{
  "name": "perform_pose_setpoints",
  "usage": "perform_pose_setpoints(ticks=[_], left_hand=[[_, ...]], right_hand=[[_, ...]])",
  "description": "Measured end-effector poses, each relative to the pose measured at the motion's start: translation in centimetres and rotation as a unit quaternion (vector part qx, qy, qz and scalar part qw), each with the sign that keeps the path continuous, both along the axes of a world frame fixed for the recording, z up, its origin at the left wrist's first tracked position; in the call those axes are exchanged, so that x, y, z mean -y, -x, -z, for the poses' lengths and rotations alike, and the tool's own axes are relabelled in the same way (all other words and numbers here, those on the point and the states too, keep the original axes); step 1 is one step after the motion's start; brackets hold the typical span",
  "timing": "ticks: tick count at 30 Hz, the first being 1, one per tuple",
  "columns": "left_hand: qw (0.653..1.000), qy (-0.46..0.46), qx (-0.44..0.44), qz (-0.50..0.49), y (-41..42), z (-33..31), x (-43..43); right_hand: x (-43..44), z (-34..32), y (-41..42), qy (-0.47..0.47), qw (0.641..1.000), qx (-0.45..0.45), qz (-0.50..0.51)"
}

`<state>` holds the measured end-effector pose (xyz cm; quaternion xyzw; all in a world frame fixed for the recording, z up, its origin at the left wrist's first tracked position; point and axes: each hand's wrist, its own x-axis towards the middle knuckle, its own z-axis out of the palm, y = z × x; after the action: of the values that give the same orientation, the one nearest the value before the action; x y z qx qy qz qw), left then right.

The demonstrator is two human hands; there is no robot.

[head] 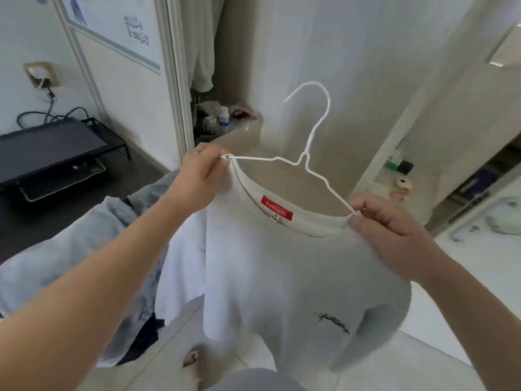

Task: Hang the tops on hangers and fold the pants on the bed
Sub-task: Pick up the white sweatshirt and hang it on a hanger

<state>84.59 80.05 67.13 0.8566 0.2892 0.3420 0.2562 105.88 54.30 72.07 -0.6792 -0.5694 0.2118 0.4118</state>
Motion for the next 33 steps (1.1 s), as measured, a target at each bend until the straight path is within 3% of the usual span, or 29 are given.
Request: perform_pose_setpoints(ticks=[6,13,19,27,33], left_hand=[[0.995,-0.006,0.052,0.084,-9.1,-4.5,-8.7],[0.972,0.091,0.074,0.202,-12.2,-8.1,-12.1],[0.950,0.099,0.136,0.264,-12.3,-12.4,-13.3],[0.959,0.015,0.105,0.263,-15.9,-18.2,-18.2],[0.983,-0.066,0.065,0.162,-21.2,-22.9,-22.3]], right_hand=[[-6.1,-3.2,0.3,-0.081,0.982,-0.031,0.170],[-16.7,-7.0,-0.3,-0.188,0.935,-0.034,0.298],[-26.8,-12.6,-3.3,-0.247,0.915,-0.047,0.314],[-38.4,-23.9,-8.8,-0.340,0.890,0.008,0.304],[-45.0,-32.8,-11.6,-0.407,0.883,0.012,0.235]])
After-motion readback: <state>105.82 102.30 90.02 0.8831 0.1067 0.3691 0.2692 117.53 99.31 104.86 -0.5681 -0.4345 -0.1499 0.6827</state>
